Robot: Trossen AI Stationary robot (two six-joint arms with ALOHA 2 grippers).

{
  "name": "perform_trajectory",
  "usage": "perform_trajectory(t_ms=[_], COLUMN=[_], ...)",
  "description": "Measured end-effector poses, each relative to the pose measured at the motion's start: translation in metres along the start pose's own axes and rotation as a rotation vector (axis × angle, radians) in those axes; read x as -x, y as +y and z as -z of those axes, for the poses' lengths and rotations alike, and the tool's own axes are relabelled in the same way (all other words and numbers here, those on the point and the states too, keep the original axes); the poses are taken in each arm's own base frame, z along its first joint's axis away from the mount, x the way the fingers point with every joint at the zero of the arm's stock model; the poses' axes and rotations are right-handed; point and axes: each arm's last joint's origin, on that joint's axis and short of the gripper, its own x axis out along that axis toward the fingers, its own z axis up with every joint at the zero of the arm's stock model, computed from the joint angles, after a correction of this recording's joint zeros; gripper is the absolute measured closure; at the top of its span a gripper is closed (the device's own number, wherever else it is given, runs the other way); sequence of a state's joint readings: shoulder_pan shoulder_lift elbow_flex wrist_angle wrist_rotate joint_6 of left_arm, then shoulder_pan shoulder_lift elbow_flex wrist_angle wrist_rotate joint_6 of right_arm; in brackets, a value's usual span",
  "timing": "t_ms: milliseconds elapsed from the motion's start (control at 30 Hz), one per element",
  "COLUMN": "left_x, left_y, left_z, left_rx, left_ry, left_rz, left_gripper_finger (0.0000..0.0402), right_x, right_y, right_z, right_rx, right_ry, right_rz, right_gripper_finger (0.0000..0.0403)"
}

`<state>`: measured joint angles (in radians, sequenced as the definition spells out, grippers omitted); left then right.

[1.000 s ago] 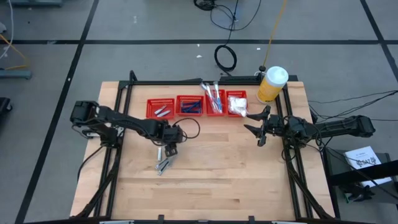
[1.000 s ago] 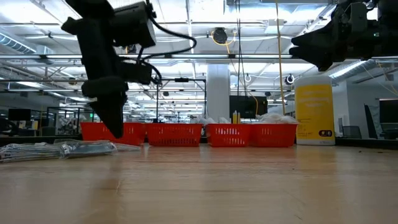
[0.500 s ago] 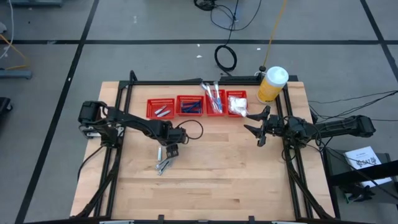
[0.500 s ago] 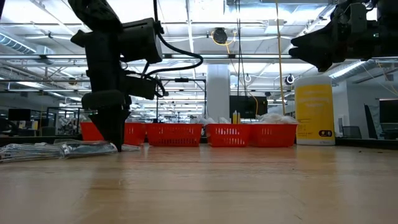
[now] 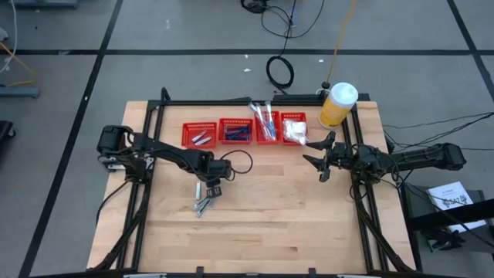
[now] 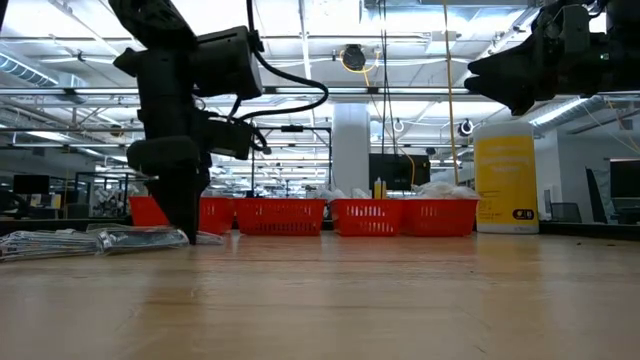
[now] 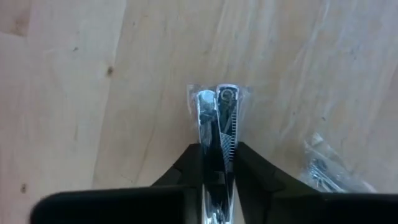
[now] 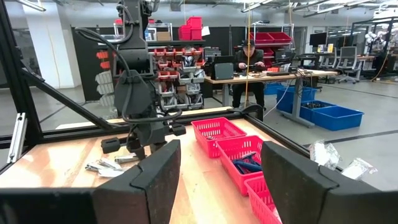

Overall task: Pick & Place Travel size toiletries
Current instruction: Put the nail cutter into the horizontal left red bin

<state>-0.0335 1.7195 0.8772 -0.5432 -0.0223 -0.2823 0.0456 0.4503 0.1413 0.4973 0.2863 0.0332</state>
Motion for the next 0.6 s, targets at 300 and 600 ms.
perform_trajectory(t_ms=[300, 600], left_x=[0.003, 0.049], left_y=[-0.001, 0.0], left_z=[-0.005, 0.002], left_rx=[-0.051, -0.085], left_ry=[-0.065, -0.193], left_rz=[0.001, -0.046], left_gripper_finger=[0.0359, 0.036], right_x=[0.0, 0.0], right_y=[0.0, 0.0], right_z=[0.0, 0.0], right_rx=[0.0, 0.0], right_ry=[0.0, 0.0], right_rz=[0.0, 0.0], right_gripper_finger=[0.019, 0.019])
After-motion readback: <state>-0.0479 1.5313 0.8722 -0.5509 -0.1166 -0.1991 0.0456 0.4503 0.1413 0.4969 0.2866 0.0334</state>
